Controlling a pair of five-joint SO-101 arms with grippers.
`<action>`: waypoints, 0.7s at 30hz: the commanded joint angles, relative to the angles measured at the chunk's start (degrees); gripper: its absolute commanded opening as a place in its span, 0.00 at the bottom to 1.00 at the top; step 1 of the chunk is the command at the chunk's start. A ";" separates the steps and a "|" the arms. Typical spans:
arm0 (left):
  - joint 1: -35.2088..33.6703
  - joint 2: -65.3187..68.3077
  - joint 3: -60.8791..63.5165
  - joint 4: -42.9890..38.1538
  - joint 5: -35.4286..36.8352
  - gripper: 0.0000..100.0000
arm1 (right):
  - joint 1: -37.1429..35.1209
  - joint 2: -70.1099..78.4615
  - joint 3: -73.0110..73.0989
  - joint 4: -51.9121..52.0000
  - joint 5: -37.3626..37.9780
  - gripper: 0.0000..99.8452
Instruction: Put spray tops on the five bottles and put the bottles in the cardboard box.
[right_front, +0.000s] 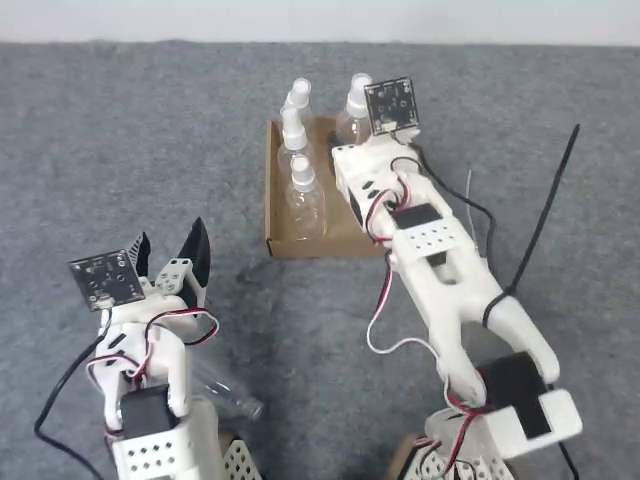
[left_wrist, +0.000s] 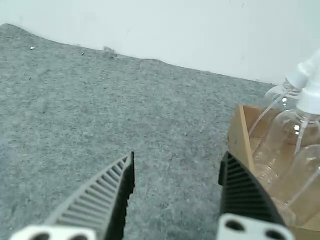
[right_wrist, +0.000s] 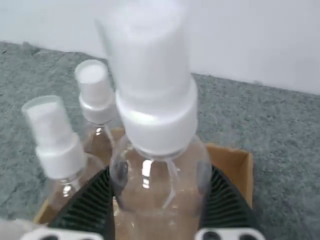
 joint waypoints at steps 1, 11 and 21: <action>-0.18 0.09 -0.57 -1.93 -0.62 0.26 | 2.42 1.01 -6.15 -1.63 -0.70 0.07; -0.18 0.09 -0.48 -1.93 -0.70 0.26 | 3.30 10.68 -12.92 -1.71 -0.70 0.07; 0.09 0.09 0.04 -2.29 -2.73 0.26 | 3.30 16.04 -17.05 -1.71 -2.81 0.06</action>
